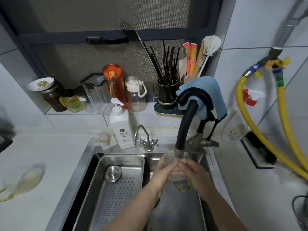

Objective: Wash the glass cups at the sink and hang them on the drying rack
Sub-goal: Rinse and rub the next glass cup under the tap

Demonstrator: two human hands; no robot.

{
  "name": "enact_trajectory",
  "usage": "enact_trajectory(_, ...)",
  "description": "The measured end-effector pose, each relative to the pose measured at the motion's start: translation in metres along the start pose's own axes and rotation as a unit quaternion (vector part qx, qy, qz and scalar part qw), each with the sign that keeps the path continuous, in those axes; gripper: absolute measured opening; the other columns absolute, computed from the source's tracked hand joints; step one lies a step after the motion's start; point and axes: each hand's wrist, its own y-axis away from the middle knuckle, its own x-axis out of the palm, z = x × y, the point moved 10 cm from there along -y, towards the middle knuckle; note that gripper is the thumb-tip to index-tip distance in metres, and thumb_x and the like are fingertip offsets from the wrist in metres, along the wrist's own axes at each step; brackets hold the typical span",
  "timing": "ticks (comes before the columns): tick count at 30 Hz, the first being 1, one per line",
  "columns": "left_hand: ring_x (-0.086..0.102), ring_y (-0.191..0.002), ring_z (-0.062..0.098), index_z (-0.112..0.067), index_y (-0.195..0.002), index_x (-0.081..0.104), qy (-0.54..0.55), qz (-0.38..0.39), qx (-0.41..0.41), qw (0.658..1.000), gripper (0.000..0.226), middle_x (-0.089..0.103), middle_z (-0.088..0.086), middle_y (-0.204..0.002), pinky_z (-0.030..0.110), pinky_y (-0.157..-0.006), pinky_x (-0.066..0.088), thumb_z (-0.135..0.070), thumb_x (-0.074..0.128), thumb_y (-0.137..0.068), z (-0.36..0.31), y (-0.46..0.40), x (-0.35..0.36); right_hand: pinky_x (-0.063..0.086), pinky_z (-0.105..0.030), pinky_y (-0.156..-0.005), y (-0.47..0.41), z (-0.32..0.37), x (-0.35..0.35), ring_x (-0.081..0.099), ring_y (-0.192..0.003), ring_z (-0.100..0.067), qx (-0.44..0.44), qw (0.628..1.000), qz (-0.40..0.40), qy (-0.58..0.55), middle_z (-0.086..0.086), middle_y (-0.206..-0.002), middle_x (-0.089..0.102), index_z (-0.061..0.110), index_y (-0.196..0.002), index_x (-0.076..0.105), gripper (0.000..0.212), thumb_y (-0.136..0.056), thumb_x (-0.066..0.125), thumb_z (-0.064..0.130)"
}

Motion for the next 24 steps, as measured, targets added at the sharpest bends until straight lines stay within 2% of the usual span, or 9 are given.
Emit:
enact_trajectory(3,0.070,-0.102,0.021,-0.026,-0.140,0.042,0.028,-0.012,0.013,0.999,0.071,0.073,0.008,-0.111,0.038,-0.095,0.053,-0.040,0.075,-0.079,0.001,-0.004,0.005,0.053,-0.023,-0.085,0.003,0.007,0.000,0.068,-0.098,-0.013,-0.013,0.999,0.020,-0.041,0.001,-0.101,0.073,0.022,-0.106,0.067,0.020,-0.098,0.050,0.016)
enact_trajectory(7,0.073,-0.084,0.017,-0.024,-0.135,0.047,0.048,-0.027,0.010,0.998,0.050,0.074,0.006,-0.102,0.030,-0.066,0.058,-0.039,0.063,-0.090,-0.003,-0.003,0.002,0.046,-0.009,-0.076,0.009,0.011,0.011,0.064,-0.088,0.009,-0.034,0.994,0.076,0.067,0.011,-0.091,0.070,0.022,-0.103,0.065,0.016,-0.097,0.051,0.017)
enact_trajectory(9,0.072,-0.093,0.017,-0.028,-0.140,0.042,0.052,-0.014,0.006,0.999,0.059,0.072,0.005,-0.111,0.030,-0.067,0.057,-0.041,0.065,-0.087,-0.001,0.002,0.004,0.049,-0.020,-0.071,0.004,0.009,0.000,0.067,-0.082,-0.002,-0.029,0.997,0.015,0.063,0.000,-0.086,0.071,0.017,-0.096,0.068,0.017,-0.098,0.051,0.020)
enact_trajectory(11,0.068,-0.105,0.017,-0.035,-0.143,0.037,0.054,-0.005,0.009,0.998,0.067,0.068,0.004,-0.121,0.029,-0.074,0.055,-0.042,0.068,-0.084,-0.001,0.008,0.004,0.054,-0.032,-0.081,0.002,0.006,-0.005,0.070,-0.090,-0.020,-0.006,0.999,-0.018,-0.030,-0.010,-0.092,0.073,0.011,-0.100,0.070,0.021,-0.097,0.052,0.021)
enact_trajectory(13,0.067,-0.107,0.018,-0.040,-0.141,0.036,0.064,-0.001,0.014,0.998,0.066,0.067,0.003,-0.123,0.028,-0.072,0.055,-0.041,0.068,-0.083,-0.005,0.011,-0.001,0.053,-0.035,-0.092,0.004,0.003,0.005,0.069,-0.097,-0.019,0.012,0.997,0.000,-0.080,-0.004,-0.101,0.073,0.016,-0.108,0.069,0.023,-0.098,0.050,0.025)
enact_trajectory(16,0.071,-0.099,0.017,-0.038,-0.137,0.042,0.060,-0.006,0.019,0.998,0.060,0.070,-0.002,-0.117,0.030,-0.072,0.055,-0.041,0.069,-0.083,-0.012,0.013,-0.012,0.045,-0.040,-0.104,0.006,-0.008,0.030,0.064,-0.110,-0.008,0.036,0.997,0.073,-0.013,0.007,-0.115,0.069,0.028,-0.120,0.063,0.036,-0.098,0.039,0.045)
enact_trajectory(18,0.067,-0.104,0.014,-0.033,-0.140,0.043,0.045,-0.017,0.022,0.999,0.062,0.066,-0.003,-0.121,0.031,-0.082,0.053,-0.040,0.070,-0.083,-0.011,0.013,-0.017,0.037,-0.037,-0.110,0.004,-0.009,0.042,0.055,-0.121,-0.008,0.060,0.991,0.115,0.011,0.009,-0.129,0.060,0.032,-0.127,0.056,0.043,-0.098,0.032,0.051)
enact_trajectory(21,0.062,-0.111,0.013,-0.031,-0.138,0.047,0.038,-0.030,0.020,0.999,0.056,0.065,-0.002,-0.122,0.035,-0.098,0.049,-0.039,0.066,-0.086,-0.008,0.015,-0.019,0.038,-0.020,-0.096,-0.003,0.010,0.050,0.051,-0.115,-0.001,0.058,0.989,0.112,-0.078,0.015,-0.120,0.057,0.039,-0.111,0.056,0.023,-0.102,0.035,0.033)
enact_trajectory(24,0.068,-0.095,0.013,-0.023,-0.121,0.062,0.042,-0.030,0.027,0.998,0.037,0.071,0.004,-0.109,0.026,-0.080,0.054,-0.034,0.066,-0.086,-0.019,0.016,-0.023,0.040,-0.009,-0.089,-0.005,0.013,0.059,0.050,-0.116,0.008,0.031,0.988,0.117,-0.095,0.022,-0.121,0.056,0.040,-0.115,0.053,0.027,-0.101,0.042,0.021)
